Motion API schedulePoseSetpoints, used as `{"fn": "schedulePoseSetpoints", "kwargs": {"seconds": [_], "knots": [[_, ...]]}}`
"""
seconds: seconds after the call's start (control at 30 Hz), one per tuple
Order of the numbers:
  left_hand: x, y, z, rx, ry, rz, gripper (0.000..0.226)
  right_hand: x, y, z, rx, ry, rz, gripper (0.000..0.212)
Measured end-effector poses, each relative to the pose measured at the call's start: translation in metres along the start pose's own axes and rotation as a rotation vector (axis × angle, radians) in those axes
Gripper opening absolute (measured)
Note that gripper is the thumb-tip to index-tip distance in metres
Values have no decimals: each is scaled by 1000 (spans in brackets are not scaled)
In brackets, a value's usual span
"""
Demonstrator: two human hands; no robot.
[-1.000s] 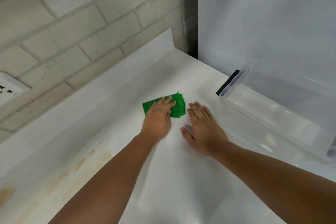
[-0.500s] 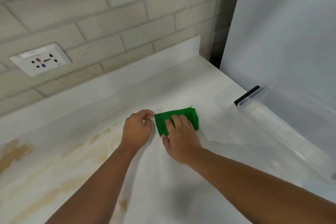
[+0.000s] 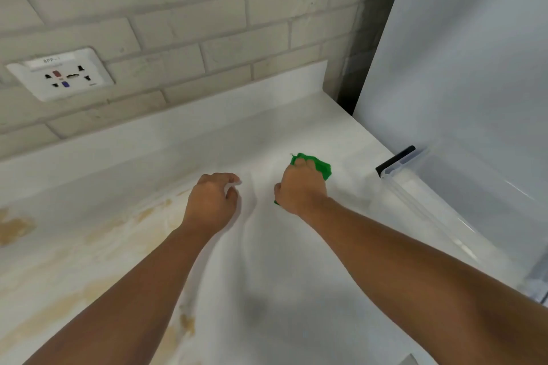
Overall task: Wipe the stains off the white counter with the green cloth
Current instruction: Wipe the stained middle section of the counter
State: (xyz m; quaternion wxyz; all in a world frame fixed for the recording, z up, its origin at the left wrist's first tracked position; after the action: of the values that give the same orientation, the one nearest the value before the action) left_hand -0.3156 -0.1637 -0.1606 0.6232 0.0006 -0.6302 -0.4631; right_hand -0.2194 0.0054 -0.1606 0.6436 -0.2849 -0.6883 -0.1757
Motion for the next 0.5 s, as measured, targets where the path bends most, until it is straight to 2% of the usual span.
{"fn": "schedulePoseSetpoints", "kwargs": {"seconds": [0.07, 0.13, 0.27, 0.5], "knots": [[-5, 0, 2, 2, -7, 3, 29, -12, 4, 0, -148, 46, 42, 63], [-10, -1, 4, 15, -5, 1, 28, -27, 6, -4, -186, 74, 98, 79], [-20, 0, 13, 16, -17, -13, 28, -38, 25, -16, -115, 115, 68, 79], [-31, 14, 24, -160, -1, 107, 22, -32, 80, -2, -365, 58, -5, 81]]}}
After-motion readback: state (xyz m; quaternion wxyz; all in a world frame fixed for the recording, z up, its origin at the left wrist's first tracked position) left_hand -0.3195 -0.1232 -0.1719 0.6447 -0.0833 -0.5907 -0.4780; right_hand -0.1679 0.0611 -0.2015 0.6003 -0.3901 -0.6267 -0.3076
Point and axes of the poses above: each hand's wrist, its own z-axis towards the middle knuckle, its own x-axis out of the back of the hand, y = z × x, the point moved 5 cm from there along z, towards the middle knuckle, and after that the axes turned 4 degrees about y, right-handed, at the moved point
